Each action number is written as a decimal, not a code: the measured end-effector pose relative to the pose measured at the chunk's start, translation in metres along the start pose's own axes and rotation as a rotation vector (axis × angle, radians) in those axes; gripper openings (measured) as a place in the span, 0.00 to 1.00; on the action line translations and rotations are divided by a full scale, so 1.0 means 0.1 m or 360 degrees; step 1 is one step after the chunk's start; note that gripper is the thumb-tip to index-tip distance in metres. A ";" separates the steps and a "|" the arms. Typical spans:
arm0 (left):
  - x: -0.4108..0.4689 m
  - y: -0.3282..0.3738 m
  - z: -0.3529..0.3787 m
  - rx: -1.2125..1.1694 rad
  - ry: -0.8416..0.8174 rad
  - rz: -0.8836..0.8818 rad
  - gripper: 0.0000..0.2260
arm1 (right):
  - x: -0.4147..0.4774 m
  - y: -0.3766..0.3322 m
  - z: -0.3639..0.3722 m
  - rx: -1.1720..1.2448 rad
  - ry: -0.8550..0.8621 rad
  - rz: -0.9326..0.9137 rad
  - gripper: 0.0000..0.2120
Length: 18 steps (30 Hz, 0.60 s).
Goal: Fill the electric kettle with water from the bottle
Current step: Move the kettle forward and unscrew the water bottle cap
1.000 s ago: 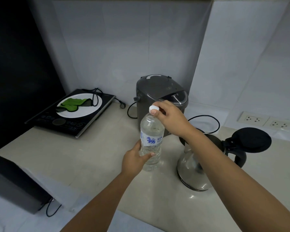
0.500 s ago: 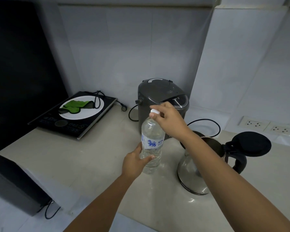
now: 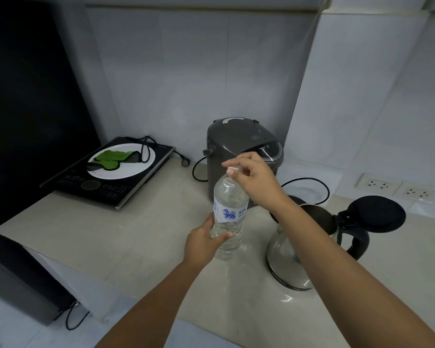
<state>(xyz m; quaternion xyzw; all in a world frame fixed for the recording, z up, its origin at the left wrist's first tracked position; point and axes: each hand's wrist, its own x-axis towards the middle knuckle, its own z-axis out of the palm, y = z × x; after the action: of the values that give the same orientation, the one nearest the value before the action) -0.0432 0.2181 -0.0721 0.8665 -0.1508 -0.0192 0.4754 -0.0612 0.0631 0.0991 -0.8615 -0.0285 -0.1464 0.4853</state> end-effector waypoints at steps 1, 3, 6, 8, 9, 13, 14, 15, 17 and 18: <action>0.00 0.02 0.00 -0.0011 0.0002 0.0000 0.29 | 0.01 -0.01 0.00 0.0013 0.0014 0.0006 0.10; 0.01 0.05 -0.01 -0.0014 0.0013 -0.0001 0.28 | 0.02 -0.02 -0.01 0.0056 0.0032 -0.0006 0.11; 0.03 0.07 -0.02 0.0001 0.0008 -0.0011 0.27 | -0.02 0.00 0.04 0.0088 0.0128 -0.0088 0.13; 0.04 0.05 -0.01 -0.0005 -0.0005 -0.0017 0.27 | -0.08 0.03 0.10 0.0304 0.0269 -0.0047 0.14; 0.05 0.04 -0.01 -0.0018 -0.0012 -0.0022 0.27 | -0.11 0.04 0.12 0.0435 0.0345 0.0000 0.14; 0.07 0.03 -0.01 -0.0021 -0.0028 -0.0026 0.28 | -0.22 0.07 0.16 0.0817 0.0598 0.0203 0.13; 0.07 0.03 -0.01 -0.0015 -0.0028 -0.0021 0.28 | -0.27 0.10 0.17 0.0861 0.0671 0.0234 0.12; 0.07 0.03 -0.01 -0.0013 -0.0025 -0.0015 0.29 | -0.33 0.14 0.19 0.0867 0.0745 0.0260 0.12; 0.07 0.04 -0.02 0.0002 -0.0023 -0.0003 0.29 | -0.48 0.28 0.27 0.0812 0.0868 0.0327 0.13; 0.07 0.04 -0.03 0.0018 -0.0029 0.0001 0.29 | -0.56 0.37 0.32 0.0779 0.0916 0.0375 0.14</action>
<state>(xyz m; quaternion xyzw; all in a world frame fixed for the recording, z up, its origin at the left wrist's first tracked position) -0.0374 0.2164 -0.0660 0.8690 -0.1556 -0.0262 0.4691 -0.1003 0.0758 0.0369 -0.6414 0.1737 -0.3143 0.6780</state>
